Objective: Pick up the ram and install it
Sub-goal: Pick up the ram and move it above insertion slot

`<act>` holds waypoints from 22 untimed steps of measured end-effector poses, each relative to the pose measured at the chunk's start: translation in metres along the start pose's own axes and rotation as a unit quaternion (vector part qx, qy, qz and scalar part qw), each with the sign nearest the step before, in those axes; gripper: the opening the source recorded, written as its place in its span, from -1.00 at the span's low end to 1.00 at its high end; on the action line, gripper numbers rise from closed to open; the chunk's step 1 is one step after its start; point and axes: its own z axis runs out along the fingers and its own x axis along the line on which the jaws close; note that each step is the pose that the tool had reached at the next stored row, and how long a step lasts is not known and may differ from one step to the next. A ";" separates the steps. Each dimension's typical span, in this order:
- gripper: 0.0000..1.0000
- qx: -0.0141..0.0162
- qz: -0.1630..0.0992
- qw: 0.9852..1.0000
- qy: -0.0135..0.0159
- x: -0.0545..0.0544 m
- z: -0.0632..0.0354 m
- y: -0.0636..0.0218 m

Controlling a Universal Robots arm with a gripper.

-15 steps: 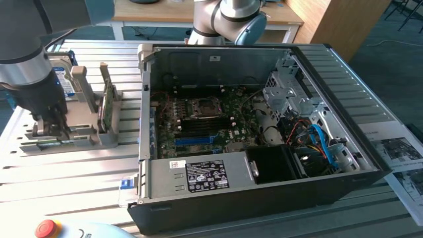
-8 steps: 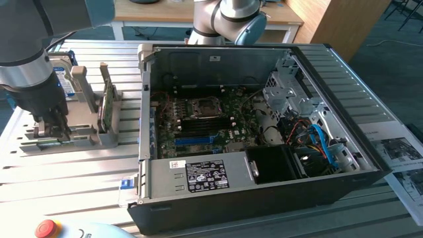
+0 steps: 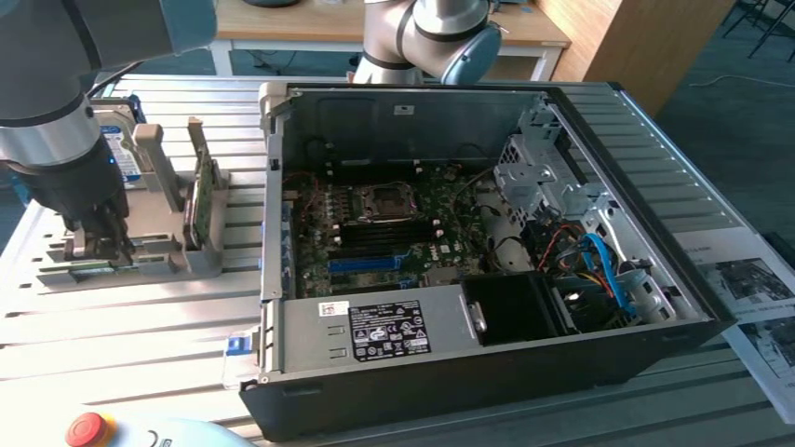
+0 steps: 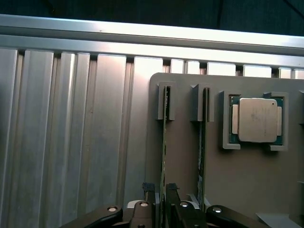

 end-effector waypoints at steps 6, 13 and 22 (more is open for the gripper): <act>-0.53 0.000 0.000 1.000 0.000 -0.002 -0.0001 -0.0002; -0.53 0.000 0.000 1.000 0.000 -0.002 0.0007 -0.0003; -0.53 0.000 0.000 1.000 0.000 -0.002 0.0038 -0.0004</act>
